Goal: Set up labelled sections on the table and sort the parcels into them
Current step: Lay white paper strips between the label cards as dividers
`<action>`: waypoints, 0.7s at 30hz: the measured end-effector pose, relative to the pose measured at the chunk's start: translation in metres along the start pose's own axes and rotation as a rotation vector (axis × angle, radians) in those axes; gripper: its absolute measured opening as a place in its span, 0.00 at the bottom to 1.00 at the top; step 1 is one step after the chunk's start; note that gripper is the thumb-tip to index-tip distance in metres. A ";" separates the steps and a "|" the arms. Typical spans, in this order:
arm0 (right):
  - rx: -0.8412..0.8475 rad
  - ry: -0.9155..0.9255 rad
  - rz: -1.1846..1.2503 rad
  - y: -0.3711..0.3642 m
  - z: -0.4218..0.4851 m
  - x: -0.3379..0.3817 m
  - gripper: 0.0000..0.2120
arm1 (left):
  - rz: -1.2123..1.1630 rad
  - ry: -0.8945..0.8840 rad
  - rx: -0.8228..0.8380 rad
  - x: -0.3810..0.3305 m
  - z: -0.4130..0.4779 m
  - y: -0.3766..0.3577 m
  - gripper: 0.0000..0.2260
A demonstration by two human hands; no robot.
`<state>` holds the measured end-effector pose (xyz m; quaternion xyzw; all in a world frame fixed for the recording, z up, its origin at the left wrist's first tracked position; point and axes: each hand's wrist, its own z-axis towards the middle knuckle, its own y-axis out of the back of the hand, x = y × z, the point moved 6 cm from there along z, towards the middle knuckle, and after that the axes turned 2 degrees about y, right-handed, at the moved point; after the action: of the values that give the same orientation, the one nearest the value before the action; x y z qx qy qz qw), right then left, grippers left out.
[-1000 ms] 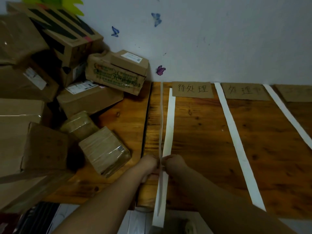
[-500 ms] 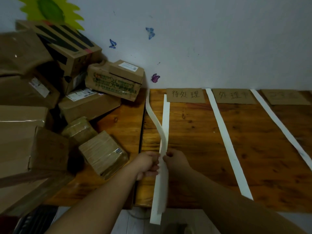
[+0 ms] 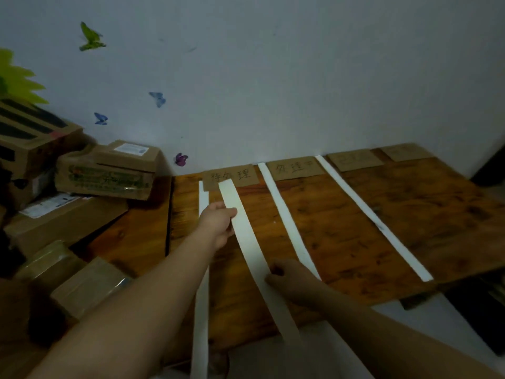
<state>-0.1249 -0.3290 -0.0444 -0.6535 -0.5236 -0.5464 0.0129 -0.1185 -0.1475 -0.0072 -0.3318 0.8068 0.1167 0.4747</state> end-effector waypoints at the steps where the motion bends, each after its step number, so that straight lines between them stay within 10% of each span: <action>1: -0.040 0.006 0.011 0.017 -0.004 -0.006 0.05 | 0.019 -0.010 0.023 -0.001 -0.003 -0.022 0.13; 21: -0.331 -0.129 0.012 0.323 -0.031 -0.239 0.05 | 0.309 -0.253 0.236 -0.018 0.020 -0.432 0.16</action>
<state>0.1138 -0.6528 -0.0265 -0.6835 -0.4224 -0.5820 -0.1250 0.1807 -0.4548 0.0524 -0.1293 0.7901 0.1337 0.5841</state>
